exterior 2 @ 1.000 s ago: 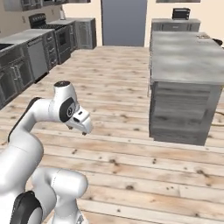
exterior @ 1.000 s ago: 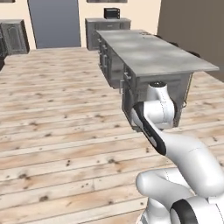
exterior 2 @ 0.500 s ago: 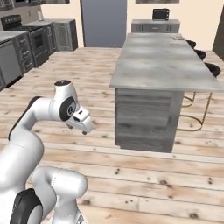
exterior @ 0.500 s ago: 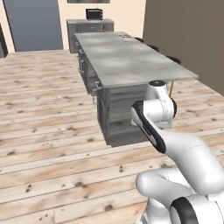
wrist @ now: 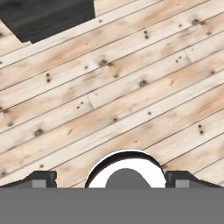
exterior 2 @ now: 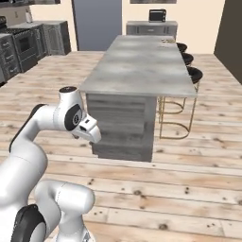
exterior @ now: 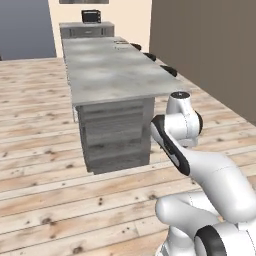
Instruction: Pick up the metallic utensils from the counter and place them in the open drawer. Make sure not to pick up any wooden utensils.
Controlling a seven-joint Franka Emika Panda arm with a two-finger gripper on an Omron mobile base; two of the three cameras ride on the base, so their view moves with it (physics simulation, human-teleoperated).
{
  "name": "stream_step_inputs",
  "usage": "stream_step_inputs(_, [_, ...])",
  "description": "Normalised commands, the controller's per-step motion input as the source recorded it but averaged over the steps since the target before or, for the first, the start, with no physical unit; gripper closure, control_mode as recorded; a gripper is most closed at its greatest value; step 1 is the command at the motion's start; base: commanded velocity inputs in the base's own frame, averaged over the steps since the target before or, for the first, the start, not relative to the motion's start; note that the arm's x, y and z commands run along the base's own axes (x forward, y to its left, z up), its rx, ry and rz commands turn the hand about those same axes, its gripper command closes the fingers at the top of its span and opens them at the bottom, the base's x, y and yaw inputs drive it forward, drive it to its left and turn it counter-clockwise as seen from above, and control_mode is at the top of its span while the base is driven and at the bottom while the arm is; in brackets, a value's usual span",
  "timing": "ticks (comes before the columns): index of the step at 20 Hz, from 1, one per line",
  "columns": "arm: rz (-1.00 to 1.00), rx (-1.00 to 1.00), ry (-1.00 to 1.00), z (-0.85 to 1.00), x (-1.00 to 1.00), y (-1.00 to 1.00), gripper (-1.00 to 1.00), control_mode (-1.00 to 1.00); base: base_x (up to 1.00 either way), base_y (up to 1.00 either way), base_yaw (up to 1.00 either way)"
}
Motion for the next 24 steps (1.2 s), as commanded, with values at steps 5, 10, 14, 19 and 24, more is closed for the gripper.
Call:
stream_step_inputs(5, [0.00, 0.00, 0.00, 0.00, 0.00, 0.00, -1.00, 1.00, 0.00, -1.00, -0.14])
stream_step_inputs(10, [0.00, 0.00, 0.00, 0.00, 0.00, 0.00, -1.00, 1.00, 0.61, -1.00, -0.09])
stream_step_inputs(14, [0.00, 0.00, 0.00, 0.00, 0.00, 0.00, -1.00, 1.00, 1.00, -1.00, -0.02])
stream_step_inputs(19, [0.00, 0.00, 0.00, 0.00, 0.00, 0.00, -1.00, 1.00, 1.00, -1.00, 0.00])
stream_step_inputs(24, [0.00, 0.00, 0.00, 0.00, 0.00, 0.00, -1.00, 1.00, 0.99, -1.00, 0.17])
